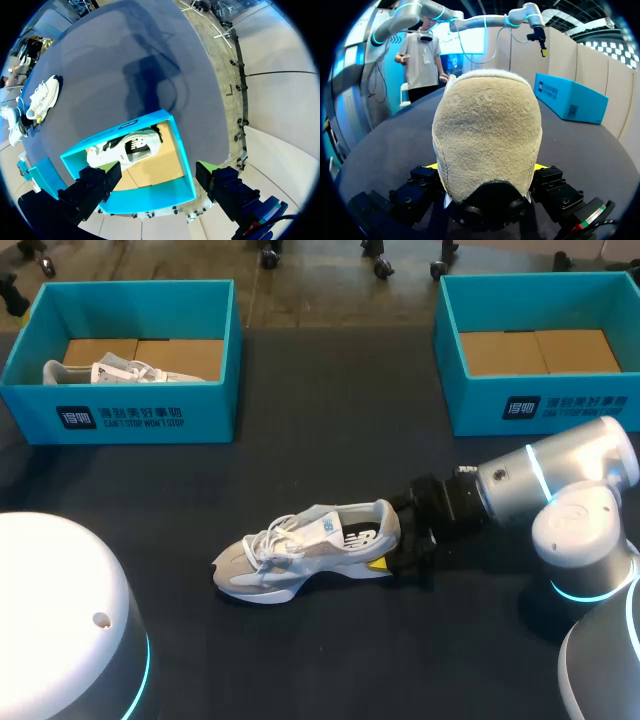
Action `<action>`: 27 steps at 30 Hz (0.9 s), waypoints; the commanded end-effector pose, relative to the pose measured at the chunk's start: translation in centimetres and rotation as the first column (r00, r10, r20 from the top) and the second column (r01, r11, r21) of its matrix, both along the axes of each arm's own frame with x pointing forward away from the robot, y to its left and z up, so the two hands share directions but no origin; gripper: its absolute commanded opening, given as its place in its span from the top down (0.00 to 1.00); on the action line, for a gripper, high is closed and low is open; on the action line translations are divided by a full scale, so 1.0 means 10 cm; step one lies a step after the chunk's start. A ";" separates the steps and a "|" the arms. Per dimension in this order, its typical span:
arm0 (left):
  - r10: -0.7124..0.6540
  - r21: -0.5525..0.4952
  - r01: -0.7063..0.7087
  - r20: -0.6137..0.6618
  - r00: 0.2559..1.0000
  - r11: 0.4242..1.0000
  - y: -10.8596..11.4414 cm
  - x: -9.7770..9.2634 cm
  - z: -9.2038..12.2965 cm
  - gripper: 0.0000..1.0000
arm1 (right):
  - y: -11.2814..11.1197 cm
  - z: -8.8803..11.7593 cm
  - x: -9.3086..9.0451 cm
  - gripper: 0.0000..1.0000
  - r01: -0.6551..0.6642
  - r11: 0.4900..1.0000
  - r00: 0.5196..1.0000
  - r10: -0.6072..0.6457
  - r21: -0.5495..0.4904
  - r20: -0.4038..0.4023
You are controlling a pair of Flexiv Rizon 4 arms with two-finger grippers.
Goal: Take the shoe out of the shoebox, open the shoe tongue, remove and reinsert the insole, then place the shoe into the shoebox
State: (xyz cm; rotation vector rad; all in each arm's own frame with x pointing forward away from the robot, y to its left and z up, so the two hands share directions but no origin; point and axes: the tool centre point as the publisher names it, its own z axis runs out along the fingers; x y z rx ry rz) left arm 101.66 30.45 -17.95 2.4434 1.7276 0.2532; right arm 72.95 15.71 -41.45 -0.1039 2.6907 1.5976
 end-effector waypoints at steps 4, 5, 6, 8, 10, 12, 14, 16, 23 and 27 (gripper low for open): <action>0.000 0.001 0.000 0.001 1.000 1.000 0.00 0.00 0.00 0.00 | -0.10 0.05 -0.10 1.00 0.094 0.996 0.995 -0.094 -0.002 0.032; 0.000 0.001 0.000 0.001 1.000 1.000 0.00 0.00 0.00 0.00 | -0.12 0.04 -0.11 1.00 0.102 0.995 0.994 -0.101 -0.002 0.033; 0.000 0.001 0.000 0.001 1.000 1.000 0.00 0.00 0.00 0.00 | -0.13 0.04 -0.11 1.00 0.110 0.994 0.993 -0.110 -0.001 0.034; 0.000 0.001 0.000 0.001 1.000 1.000 0.00 0.00 0.00 0.00 | -0.17 0.04 -0.12 1.00 0.131 0.991 0.991 -0.131 -0.003 0.037; 0.000 0.001 0.000 0.001 1.000 1.000 0.00 0.00 0.00 0.00 | -0.20 0.05 -0.11 1.00 0.140 0.990 0.989 -0.140 -0.006 0.041; 0.000 0.001 0.000 0.001 1.000 1.000 0.00 0.00 0.00 0.00 | -0.22 0.04 -0.10 1.00 0.145 0.989 0.989 -0.145 -0.007 0.043; 0.000 0.001 0.000 0.001 1.000 1.000 0.00 0.00 0.00 0.00 | -0.22 0.03 -0.08 1.00 0.146 0.989 0.988 -0.145 -0.007 0.043; 0.000 0.001 0.000 0.001 1.000 1.000 0.00 0.00 0.00 0.00 | -0.22 0.00 -0.06 1.00 0.131 0.991 0.991 -0.131 -0.003 0.038; 0.000 0.001 0.000 0.001 1.000 1.000 0.00 0.00 0.00 0.00 | -0.22 -0.02 -0.05 1.00 0.132 0.991 0.991 -0.132 -0.001 0.029; 0.000 0.001 0.000 0.001 1.000 1.000 0.00 0.00 0.00 0.00 | -0.22 -0.02 -0.05 1.00 0.132 0.991 0.991 -0.132 -0.001 0.029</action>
